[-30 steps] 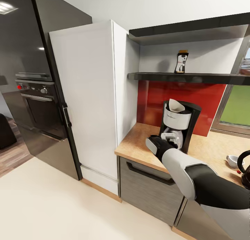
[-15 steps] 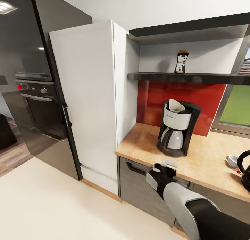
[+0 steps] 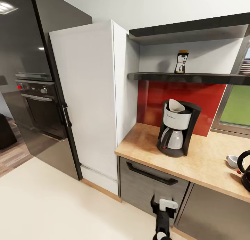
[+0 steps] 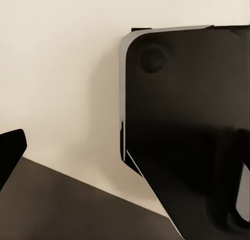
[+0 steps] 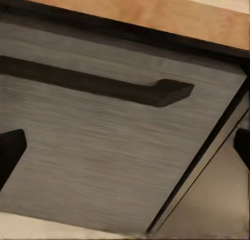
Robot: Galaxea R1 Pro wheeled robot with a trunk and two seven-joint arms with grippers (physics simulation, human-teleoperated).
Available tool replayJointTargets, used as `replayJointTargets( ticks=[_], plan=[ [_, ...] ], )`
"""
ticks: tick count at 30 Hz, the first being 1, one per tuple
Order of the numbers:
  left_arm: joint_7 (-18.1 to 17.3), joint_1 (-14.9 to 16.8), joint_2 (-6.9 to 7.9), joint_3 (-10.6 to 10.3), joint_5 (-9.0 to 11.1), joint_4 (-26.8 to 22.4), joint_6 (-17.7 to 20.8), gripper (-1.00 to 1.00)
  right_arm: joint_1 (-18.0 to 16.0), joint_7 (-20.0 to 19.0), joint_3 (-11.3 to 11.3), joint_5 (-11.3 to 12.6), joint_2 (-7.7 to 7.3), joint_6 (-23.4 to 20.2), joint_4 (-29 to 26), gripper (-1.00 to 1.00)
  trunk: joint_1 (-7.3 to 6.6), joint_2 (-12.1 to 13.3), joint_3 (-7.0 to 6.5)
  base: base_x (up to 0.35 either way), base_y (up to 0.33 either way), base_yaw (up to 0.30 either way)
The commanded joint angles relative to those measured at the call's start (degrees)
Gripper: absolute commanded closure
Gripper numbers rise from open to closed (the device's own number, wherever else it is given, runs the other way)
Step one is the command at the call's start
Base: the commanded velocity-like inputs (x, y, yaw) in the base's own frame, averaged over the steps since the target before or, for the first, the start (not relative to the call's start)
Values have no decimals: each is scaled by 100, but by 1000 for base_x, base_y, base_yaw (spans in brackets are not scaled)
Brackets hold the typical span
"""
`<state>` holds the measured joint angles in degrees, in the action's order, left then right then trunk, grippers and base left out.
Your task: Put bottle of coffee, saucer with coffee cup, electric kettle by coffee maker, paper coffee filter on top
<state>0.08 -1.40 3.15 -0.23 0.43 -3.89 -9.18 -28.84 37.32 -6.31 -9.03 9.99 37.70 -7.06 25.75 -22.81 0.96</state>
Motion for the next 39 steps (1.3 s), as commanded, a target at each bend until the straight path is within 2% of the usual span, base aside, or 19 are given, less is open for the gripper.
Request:
replayJointTargets(
  ticks=[1,6,8,9,11,12,16,18,23,29,39],
  plan=[
    [1,-2,-7,-3,9,-13,-10,-100,99,58,-56,-51,1,8,46,-100,4,-10,9,0,0,0],
    [1,0,-40,-3,17,-125,-18,-100,291,22,-55,-86,1,28,453,-100,4,-10,9,0,0,0],
    [1,0,-49,-3,18,-156,-33,-100,367,-106,-55,-88,1,14,508,-100,4,-10,9,0,0,0],
    [1,0,-58,-3,18,-178,-59,-100,463,-371,-51,-89,1,-38,536,-100,4,-10,9,0,0,0],
    [1,0,-66,-3,22,-284,-100,-100,573,-1189,-38,-75,-42,-816,557,-100,4,-10,9,0,0,0],
    [1,0,-67,-3,23,-302,-102,-100,580,-1309,-34,-73,-77,-997,557,-100,4,-10,9,0,0,0],
    [1,0,-68,3,26,-441,-115,-100,602,-2241,0,-51,-292,-2266,551,-100,4,-10,9,0,0,0],
    [4,0,-68,4,30,-492,-117,-100,603,-2474,8,-40,-377,-2514,545,-100,4,-10,9,0,0,0],
    [9,0,-69,13,35,-600,-119,-100,605,-2685,17,-36,-493,-2738,540,-100,4,-10,9,0,0,0],
    [7,0,-93,28,56,-634,-119,-100,605,-2709,8,-34,-513,-2779,539,-100,4,-10,9,0,0,-33],
    [4,2,-112,15,62,-639,-120,-100,605,-2729,7,-29,-516,-2777,539,-100,4,-10,9,0,0,-260]
  ],
)
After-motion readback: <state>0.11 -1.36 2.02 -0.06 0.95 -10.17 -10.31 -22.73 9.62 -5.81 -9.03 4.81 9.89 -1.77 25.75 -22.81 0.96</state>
